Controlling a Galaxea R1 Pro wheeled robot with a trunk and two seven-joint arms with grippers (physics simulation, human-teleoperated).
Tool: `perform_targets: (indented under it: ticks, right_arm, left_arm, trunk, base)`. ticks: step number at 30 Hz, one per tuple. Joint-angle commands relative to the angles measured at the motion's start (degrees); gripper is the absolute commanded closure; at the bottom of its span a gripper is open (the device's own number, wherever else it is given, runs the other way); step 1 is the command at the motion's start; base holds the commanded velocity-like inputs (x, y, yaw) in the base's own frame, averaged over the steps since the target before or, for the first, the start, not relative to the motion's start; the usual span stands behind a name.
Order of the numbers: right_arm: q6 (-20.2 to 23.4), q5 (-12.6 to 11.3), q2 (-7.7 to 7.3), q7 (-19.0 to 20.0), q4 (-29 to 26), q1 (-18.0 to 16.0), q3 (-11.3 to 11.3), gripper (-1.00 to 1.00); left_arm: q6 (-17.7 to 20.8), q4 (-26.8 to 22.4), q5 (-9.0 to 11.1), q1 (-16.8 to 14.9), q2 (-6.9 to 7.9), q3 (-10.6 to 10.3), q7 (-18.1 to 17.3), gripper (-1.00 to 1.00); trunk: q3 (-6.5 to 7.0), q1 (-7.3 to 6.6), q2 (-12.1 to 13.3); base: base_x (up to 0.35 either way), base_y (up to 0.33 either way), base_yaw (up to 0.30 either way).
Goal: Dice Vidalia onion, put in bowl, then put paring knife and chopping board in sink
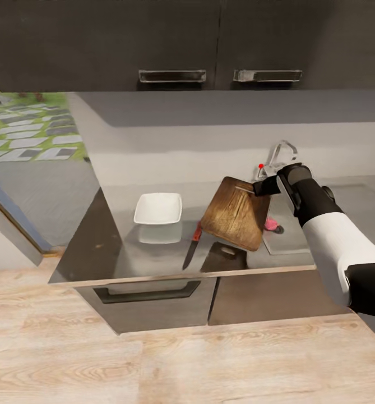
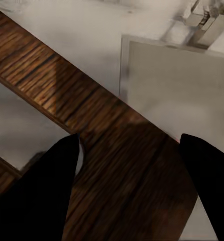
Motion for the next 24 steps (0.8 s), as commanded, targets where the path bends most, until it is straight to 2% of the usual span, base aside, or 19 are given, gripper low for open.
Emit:
perform_targets:
  ticks: [1,4,5,6,7,9,11,12,13,14,16,17,21,22,24]
  right_arm:
    - [0.2,0.3,0.12,-0.7,0.0,-0.1,0.2,1.0]
    - [0.3,0.3,1.44,-4.7,0.1,-0.1,-0.3,1.0]
    - [0.3,0.2,1.81,-6.3,0.1,-0.1,-1.2,1.0]
    - [0.3,0.0,2.1,-7.9,0.1,-0.1,-3.0,1.0]
    - [0.3,-0.2,2.38,-9.8,0.1,-0.1,-5.7,1.0]
    - [0.3,-0.5,3.82,-14.3,0.1,-0.1,-12.6,1.0]
    - [0.2,-0.6,5.64,-20.8,0.0,-0.1,-19.0,1.0]
    - [0.1,-0.7,6.37,-24.6,0.0,-0.1,-21.4,1.0]
    - [0.0,-0.7,6.68,-26.5,0.0,-0.1,-22.4,1.0]
    - [-1.4,-1.6,7.73,-35.9,-0.1,-0.1,-26.5,1.0]
    - [-2.5,-2.4,7.83,-37.5,-0.1,-0.1,-28.2,1.0]
    - [-3.0,-2.8,7.86,-38.2,-0.1,-0.1,-29.8,1.0]
    - [-4.3,-3.5,8.09,-42.6,0.0,-0.1,-37.5,1.0]
    - [-6.9,-3.7,9.11,-48.8,0.2,-0.1,-39.8,1.0]
    - [-9.0,-3.8,10.3,-52.7,0.3,-0.1,-40.4,1.0]
  left_arm:
    - [-0.1,-0.1,0.4,0.0,-0.02,0.1,0.0,-1.0]
    - [-0.1,-0.1,0.4,0.0,-0.03,0.1,0.0,-1.0]
    - [-0.1,-0.1,0.4,0.0,-0.02,0.1,0.0,-1.0]
    - [-0.1,-0.1,0.4,0.0,-0.02,0.1,0.0,-1.0]
    - [-0.1,-0.1,0.4,0.0,-0.02,0.1,0.0,-1.0]
    - [-0.1,-0.1,0.4,0.0,-0.02,0.1,0.0,-1.0]
    - [-0.1,-0.1,0.4,0.0,-0.02,0.1,0.0,-1.0]
    - [-0.1,-0.1,0.4,0.0,-0.03,0.1,0.0,-1.0]
    - [-0.1,-0.1,0.4,0.0,-0.03,0.1,0.0,-1.0]
    - [-0.1,-0.1,0.4,0.0,-0.07,0.1,0.0,-1.0]
    - [-0.1,-0.1,0.4,0.0,-0.05,0.1,0.0,-1.0]
    - [-0.1,-0.1,0.4,0.0,-0.05,0.1,0.0,-1.0]
    - [-0.1,-0.1,0.4,0.0,-0.08,0.1,0.0,-1.0]
    - [-0.1,-0.1,0.4,0.0,-0.08,0.1,0.0,-1.0]
    - [-0.1,-0.1,0.4,0.0,-0.09,0.1,-0.1,-1.0]
  trunk:
    - [-0.05,0.05,-0.1]
    - [-0.01,0.05,-0.1]
    - [0.0,0.05,-0.1]
    - [0.0,0.05,-0.1]
    - [0.0,0.05,-0.1]
    - [0.01,0.05,-0.1]
    - [0.01,0.05,-0.1]
    - [0.01,0.05,-0.1]
    - [0.01,0.05,-0.1]
    - [0.01,0.05,-0.1]
    - [0.01,0.05,-0.1]
    - [0.01,0.05,-0.1]
    - [0.01,0.05,-0.1]
    - [0.01,0.05,-0.1]
    - [0.01,0.05,-0.1]
  base:
    - [0.135,0.171,0.036]
    - [0.122,0.135,0.016]
    - [0.114,0.116,0.006]
    - [0.112,0.111,0.004]
    - [0.11,0.108,0.002]
    - [0.109,0.105,0.001]
    - [0.108,0.103,0.001]
    - [0.107,0.102,0.0]
    - [0.107,0.102,0.0]
    - [0.107,0.101,0.0]
    - [0.107,0.101,0.0]
    - [0.107,0.101,0.0]
    - [0.107,0.101,0.0]
    - [0.106,0.101,0.0]
    - [0.105,0.101,0.0]
